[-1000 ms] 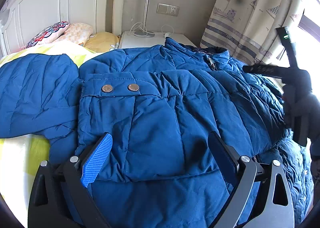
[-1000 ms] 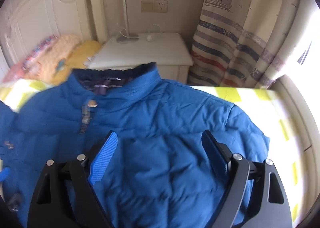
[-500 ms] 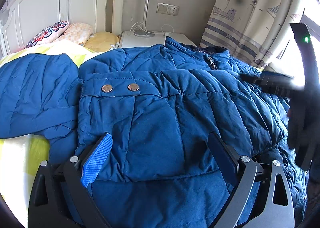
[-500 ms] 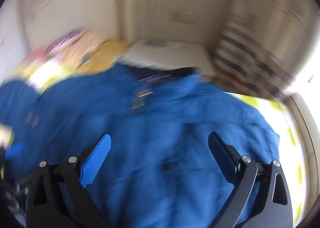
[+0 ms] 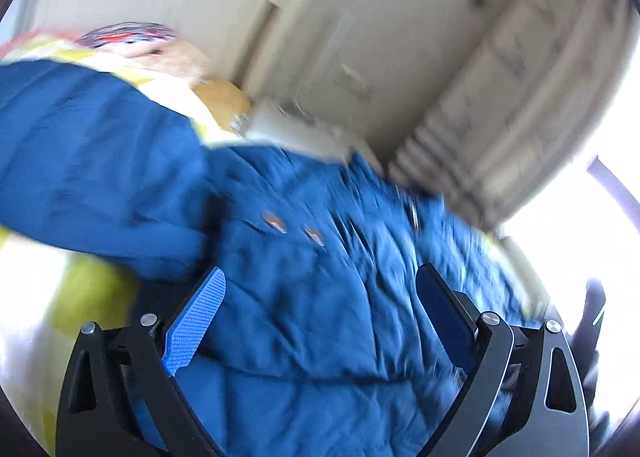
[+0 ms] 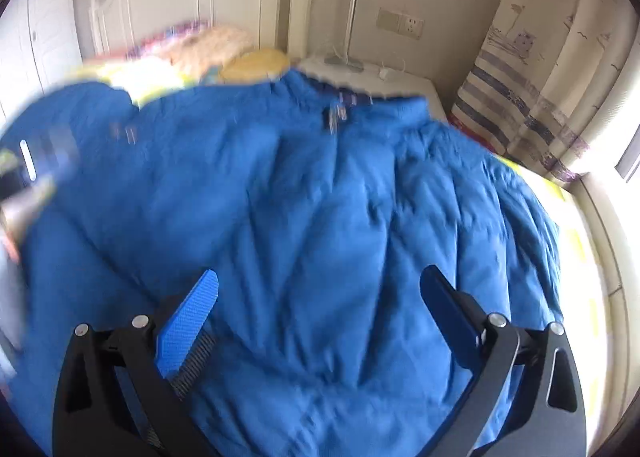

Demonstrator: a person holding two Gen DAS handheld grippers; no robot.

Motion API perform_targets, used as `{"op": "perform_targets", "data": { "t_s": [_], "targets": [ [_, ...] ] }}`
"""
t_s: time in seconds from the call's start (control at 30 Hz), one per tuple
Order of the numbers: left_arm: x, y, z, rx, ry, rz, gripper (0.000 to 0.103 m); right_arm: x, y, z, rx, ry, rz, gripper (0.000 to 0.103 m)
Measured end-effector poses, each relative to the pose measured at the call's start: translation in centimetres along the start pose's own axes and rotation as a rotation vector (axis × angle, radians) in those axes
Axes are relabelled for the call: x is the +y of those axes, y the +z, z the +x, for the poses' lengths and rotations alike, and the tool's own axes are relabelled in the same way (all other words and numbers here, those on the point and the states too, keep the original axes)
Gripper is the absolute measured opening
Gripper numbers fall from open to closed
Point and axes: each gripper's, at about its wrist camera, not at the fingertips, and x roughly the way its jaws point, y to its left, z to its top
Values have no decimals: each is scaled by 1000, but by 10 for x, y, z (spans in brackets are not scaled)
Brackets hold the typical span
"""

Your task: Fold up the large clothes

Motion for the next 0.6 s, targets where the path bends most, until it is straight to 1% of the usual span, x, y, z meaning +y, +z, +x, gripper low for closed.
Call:
{"op": "perform_targets", "data": {
  "t_s": [0.03,0.07,0.1,0.17,0.2,0.23,0.3,0.33,0.4,0.43,0.47,0.53,0.57,0.6],
  "targets": [
    [10,3,-9,-40,-10,-56,92,0,-4,7,7,-3,-6,100],
    [23,6,-18,-78,-25,-122,92,-8,-9,12,-15,44,35,101],
    [35,10,-27,-111,-26,-184,92,-13,-8,15,-6,70,64,101],
    [61,15,-50,-197,-12,-318,92,-15,-7,18,-6,66,77,101],
    [75,16,-63,-248,7,-383,92,-13,-7,17,-11,55,68,100],
    [94,17,-82,-323,34,-473,92,-12,-7,17,-15,49,63,100],
    [127,15,-109,-420,73,-618,92,-13,-7,17,-17,51,65,100],
    [153,15,-123,-459,107,-735,92,-14,-7,17,-15,57,68,100],
    [189,15,-136,-490,121,-863,92,-15,-7,18,-13,63,73,100],
    [202,18,-141,-507,121,-895,92,-15,-7,18,-14,63,73,100],
    [210,23,-145,-518,134,-904,92,-15,-8,17,-14,63,73,100],
    [227,39,-148,-532,175,-900,91,-16,-8,17,-13,66,76,100],
    [239,49,-146,-529,174,-890,87,-16,-8,17,-13,68,78,100],
    [245,53,-145,-528,165,-888,69,-16,-8,17,-14,70,79,100]
  ]
}}
